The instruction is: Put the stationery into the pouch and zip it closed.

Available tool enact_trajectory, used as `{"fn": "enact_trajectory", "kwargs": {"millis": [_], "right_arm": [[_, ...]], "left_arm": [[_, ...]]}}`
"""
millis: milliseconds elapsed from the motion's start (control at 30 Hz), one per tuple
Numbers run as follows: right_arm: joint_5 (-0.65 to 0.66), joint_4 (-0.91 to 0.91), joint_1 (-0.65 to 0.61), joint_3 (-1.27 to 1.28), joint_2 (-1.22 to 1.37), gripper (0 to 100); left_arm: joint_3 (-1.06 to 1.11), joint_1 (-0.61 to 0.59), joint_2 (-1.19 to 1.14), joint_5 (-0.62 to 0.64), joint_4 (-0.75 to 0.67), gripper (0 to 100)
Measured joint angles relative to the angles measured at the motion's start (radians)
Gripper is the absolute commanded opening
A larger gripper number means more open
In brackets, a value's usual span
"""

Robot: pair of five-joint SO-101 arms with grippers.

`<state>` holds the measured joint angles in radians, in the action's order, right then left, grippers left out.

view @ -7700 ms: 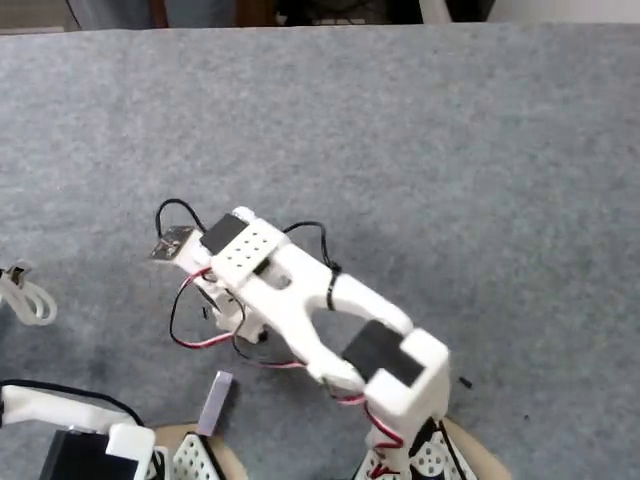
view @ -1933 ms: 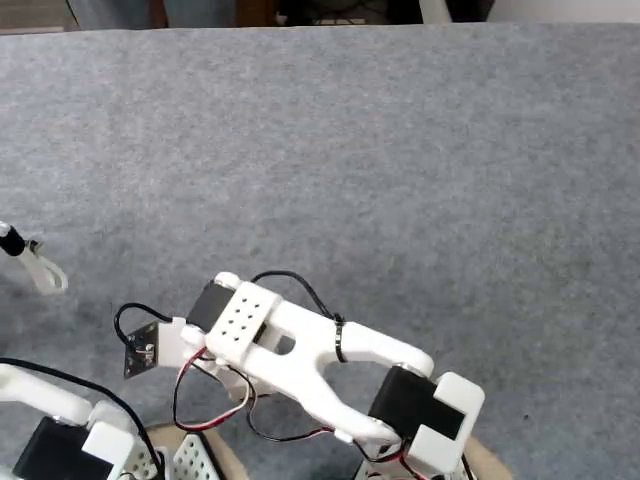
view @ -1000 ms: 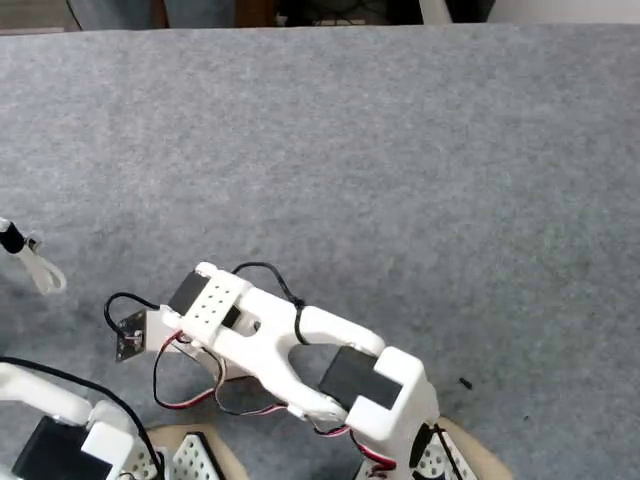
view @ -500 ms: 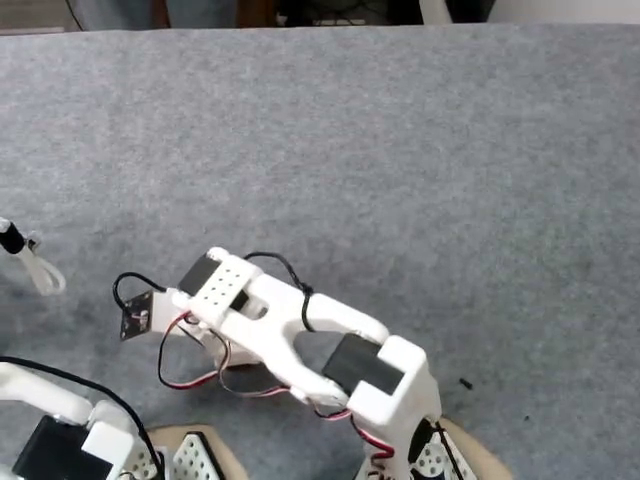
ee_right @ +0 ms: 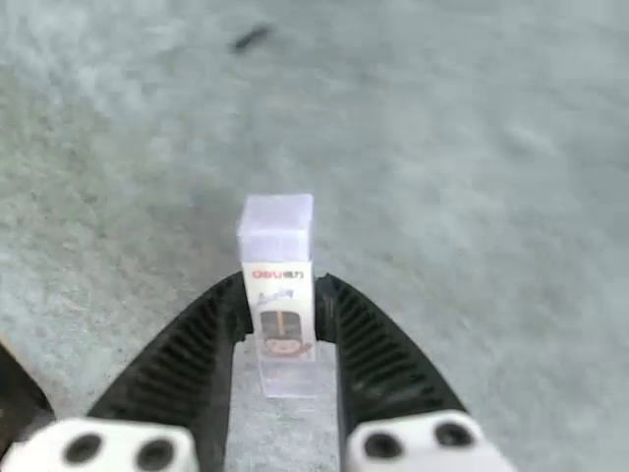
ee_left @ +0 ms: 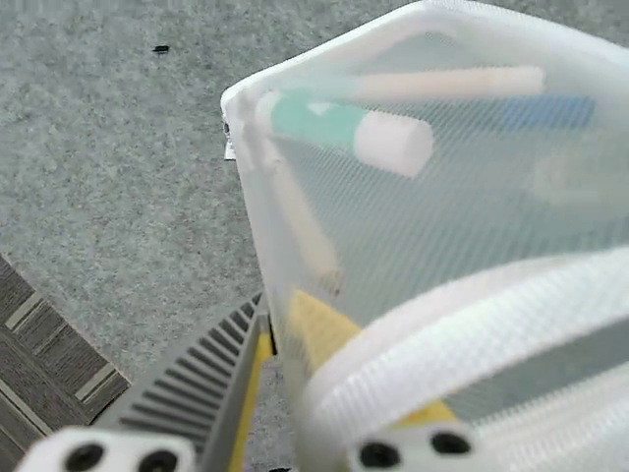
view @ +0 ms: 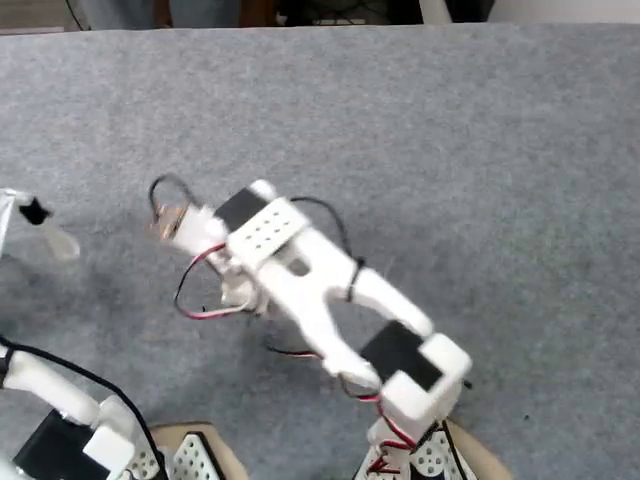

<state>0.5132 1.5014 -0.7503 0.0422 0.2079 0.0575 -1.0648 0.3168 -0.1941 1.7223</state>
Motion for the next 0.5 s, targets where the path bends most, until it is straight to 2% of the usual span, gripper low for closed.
{"fn": "enact_trajectory", "kwargs": {"millis": [233, 500], "right_arm": [[-0.117, -0.020, 0.138, -0.003, -0.224, 1.2], [-0.140, -0.032, 0.235, -0.003, -0.384, 1.2]], "left_arm": [[-0.002, 0.144, 0.011, 0.002, 0.003, 3], [0.037, 0.542, 0.153, 0.043, 0.009, 3]]}}
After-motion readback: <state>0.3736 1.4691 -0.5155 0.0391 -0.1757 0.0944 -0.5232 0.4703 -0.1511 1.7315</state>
